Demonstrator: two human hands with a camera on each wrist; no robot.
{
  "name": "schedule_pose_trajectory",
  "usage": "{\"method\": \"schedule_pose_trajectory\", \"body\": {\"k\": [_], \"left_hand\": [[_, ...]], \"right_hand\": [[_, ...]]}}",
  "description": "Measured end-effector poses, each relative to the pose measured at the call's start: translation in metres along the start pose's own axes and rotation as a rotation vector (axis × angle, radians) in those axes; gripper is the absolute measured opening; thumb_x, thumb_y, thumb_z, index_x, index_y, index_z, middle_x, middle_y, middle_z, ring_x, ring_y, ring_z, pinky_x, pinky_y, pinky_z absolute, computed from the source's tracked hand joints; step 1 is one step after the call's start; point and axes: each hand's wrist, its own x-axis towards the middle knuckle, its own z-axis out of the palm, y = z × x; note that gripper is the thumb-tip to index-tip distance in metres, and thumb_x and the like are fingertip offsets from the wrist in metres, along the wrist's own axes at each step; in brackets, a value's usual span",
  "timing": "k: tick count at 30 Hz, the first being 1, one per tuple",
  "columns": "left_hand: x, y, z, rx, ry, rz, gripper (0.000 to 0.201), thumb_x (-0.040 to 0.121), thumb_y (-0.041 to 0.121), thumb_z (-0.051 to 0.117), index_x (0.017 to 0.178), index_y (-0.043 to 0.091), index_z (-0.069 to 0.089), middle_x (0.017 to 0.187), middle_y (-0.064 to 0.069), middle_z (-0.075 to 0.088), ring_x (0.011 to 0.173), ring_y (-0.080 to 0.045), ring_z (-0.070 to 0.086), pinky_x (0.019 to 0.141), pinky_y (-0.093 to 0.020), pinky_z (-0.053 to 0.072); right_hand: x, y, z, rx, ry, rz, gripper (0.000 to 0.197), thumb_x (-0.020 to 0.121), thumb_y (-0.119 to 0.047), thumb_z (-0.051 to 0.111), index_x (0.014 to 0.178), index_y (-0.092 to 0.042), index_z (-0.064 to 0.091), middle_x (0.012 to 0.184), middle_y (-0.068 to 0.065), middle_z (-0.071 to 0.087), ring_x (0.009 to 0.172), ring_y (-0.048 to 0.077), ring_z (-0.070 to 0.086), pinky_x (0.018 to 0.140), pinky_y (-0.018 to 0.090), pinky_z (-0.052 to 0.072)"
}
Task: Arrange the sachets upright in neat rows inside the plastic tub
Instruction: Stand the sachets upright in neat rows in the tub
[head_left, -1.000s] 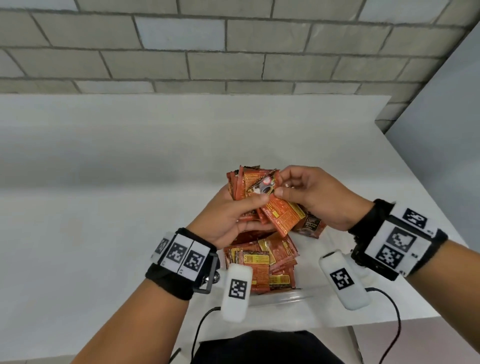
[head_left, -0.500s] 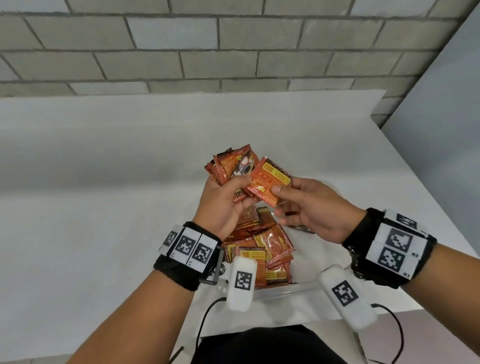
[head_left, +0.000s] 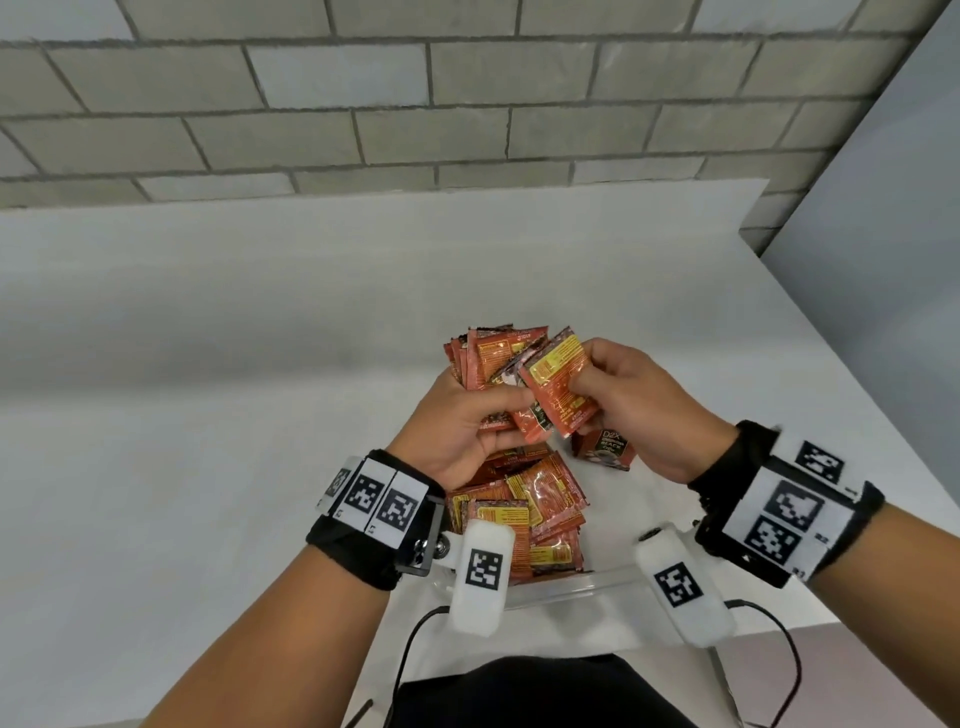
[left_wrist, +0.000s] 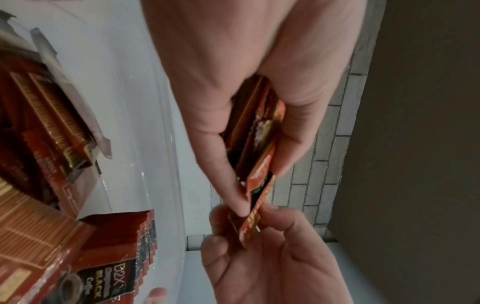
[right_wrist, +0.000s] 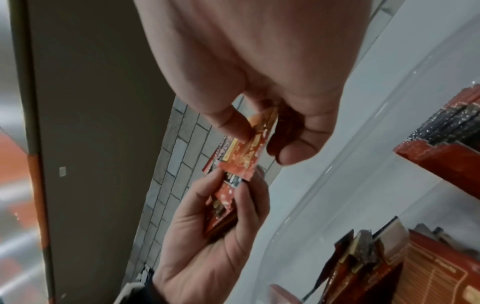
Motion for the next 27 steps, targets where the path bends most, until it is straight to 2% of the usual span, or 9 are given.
{"method": "schedule_pose_trajectory", "body": {"k": [5, 7, 11, 13, 15, 17, 20, 23, 27], "left_hand": [[0.0, 0.0, -0.002, -0.073, 0.005, 0.005, 0.035, 0.073, 0.009, 0.064, 0.108, 0.012, 0.064, 0.106, -0.01, 0.071, 0.099, -0.026, 0.068, 0.079, -0.044, 0.058], [0.001, 0.0, -0.003, -0.159, 0.015, 0.034, 0.025, 0.074, 0.011, 0.061, 0.098, 0.014, 0.066, 0.102, -0.008, 0.072, 0.099, -0.025, 0.067, 0.082, -0.047, 0.056], [0.003, 0.001, -0.005, -0.278, 0.003, 0.044, 0.016, 0.07, 0.008, 0.059, 0.066, 0.016, 0.072, 0.088, -0.009, 0.072, 0.088, -0.026, 0.069, 0.071, -0.043, 0.059], [0.003, 0.002, -0.008, -0.277, 0.002, 0.023, 0.01, 0.07, 0.004, 0.06, 0.072, 0.009, 0.069, 0.085, -0.01, 0.072, 0.085, -0.027, 0.07, 0.068, -0.042, 0.06], [0.005, 0.003, -0.008, -0.178, -0.007, 0.018, 0.022, 0.07, 0.0, 0.062, 0.092, 0.007, 0.064, 0.091, -0.011, 0.072, 0.086, -0.026, 0.07, 0.069, -0.04, 0.06], [0.006, 0.003, -0.006, -0.05, -0.01, -0.008, 0.033, 0.071, 0.001, 0.065, 0.104, 0.008, 0.063, 0.096, -0.01, 0.073, 0.088, -0.025, 0.071, 0.068, -0.036, 0.06], [0.008, 0.004, -0.002, 0.036, -0.014, -0.025, 0.034, 0.074, 0.002, 0.067, 0.107, 0.01, 0.064, 0.098, -0.009, 0.074, 0.089, -0.023, 0.072, 0.065, -0.031, 0.06], [0.009, 0.007, -0.001, -0.04, -0.013, -0.021, 0.035, 0.073, 0.01, 0.066, 0.108, 0.01, 0.062, 0.104, -0.01, 0.072, 0.094, -0.025, 0.07, 0.069, -0.036, 0.06], [0.009, 0.011, -0.003, -0.206, -0.022, -0.059, 0.037, 0.07, 0.011, 0.06, 0.106, 0.005, 0.06, 0.101, -0.016, 0.072, 0.093, -0.031, 0.069, 0.075, -0.044, 0.059]], "right_hand": [[0.001, 0.004, -0.007, 0.081, 0.014, -0.033, 0.018, 0.093, 0.0, 0.052, 0.098, -0.013, 0.064, 0.089, 0.005, 0.072, 0.079, 0.019, 0.067, 0.074, 0.033, 0.056], [0.0, 0.006, -0.009, 0.168, -0.02, -0.019, 0.017, 0.093, -0.001, 0.052, 0.101, -0.009, 0.064, 0.092, 0.007, 0.072, 0.08, 0.018, 0.068, 0.073, 0.03, 0.058], [0.0, 0.007, -0.016, 0.281, -0.001, -0.032, 0.017, 0.093, 0.0, 0.05, 0.104, -0.006, 0.062, 0.093, 0.008, 0.071, 0.077, 0.015, 0.068, 0.065, 0.025, 0.056], [0.002, 0.006, -0.021, 0.375, 0.036, -0.026, 0.019, 0.093, 0.003, 0.048, 0.105, -0.005, 0.061, 0.091, 0.006, 0.069, 0.074, 0.013, 0.068, 0.062, 0.024, 0.055], [0.004, 0.006, -0.023, 0.425, 0.029, -0.014, 0.02, 0.093, 0.003, 0.047, 0.107, -0.006, 0.059, 0.092, 0.005, 0.069, 0.074, 0.012, 0.068, 0.062, 0.024, 0.055], [0.004, 0.007, -0.022, 0.318, 0.005, -0.008, 0.017, 0.092, 0.001, 0.051, 0.102, -0.01, 0.06, 0.092, 0.005, 0.068, 0.076, 0.013, 0.066, 0.065, 0.025, 0.055], [0.003, 0.007, -0.016, 0.132, 0.003, -0.01, 0.012, 0.091, -0.003, 0.055, 0.095, -0.013, 0.061, 0.09, 0.002, 0.069, 0.077, 0.013, 0.063, 0.066, 0.023, 0.05], [0.005, 0.005, -0.017, 0.192, 0.046, -0.012, 0.013, 0.091, -0.003, 0.056, 0.1, -0.012, 0.058, 0.086, 0.003, 0.072, 0.073, 0.013, 0.065, 0.059, 0.021, 0.05], [0.007, 0.001, -0.022, 0.306, 0.095, -0.002, 0.017, 0.093, -0.001, 0.052, 0.106, -0.011, 0.057, 0.084, 0.002, 0.071, 0.069, 0.011, 0.066, 0.059, 0.022, 0.054]]}}
